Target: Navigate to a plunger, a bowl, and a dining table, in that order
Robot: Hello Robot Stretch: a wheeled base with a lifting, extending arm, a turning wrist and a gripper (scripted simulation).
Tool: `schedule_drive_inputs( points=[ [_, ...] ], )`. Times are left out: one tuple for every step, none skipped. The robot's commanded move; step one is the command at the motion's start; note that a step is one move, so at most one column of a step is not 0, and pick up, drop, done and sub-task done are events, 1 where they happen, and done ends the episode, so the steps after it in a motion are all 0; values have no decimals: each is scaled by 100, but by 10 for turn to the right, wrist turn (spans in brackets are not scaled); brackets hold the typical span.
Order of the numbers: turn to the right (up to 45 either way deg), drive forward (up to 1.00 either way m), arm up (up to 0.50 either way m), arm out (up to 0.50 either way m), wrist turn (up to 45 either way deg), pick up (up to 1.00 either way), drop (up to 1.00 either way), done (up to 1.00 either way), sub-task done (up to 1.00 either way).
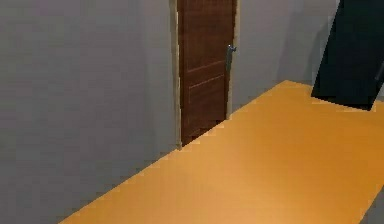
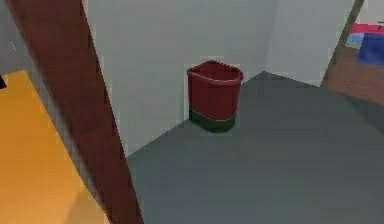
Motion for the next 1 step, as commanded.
schedule_drive_inputs(
  points=[
    [0,30,0,0,0,0,0,0,0]
  ],
)
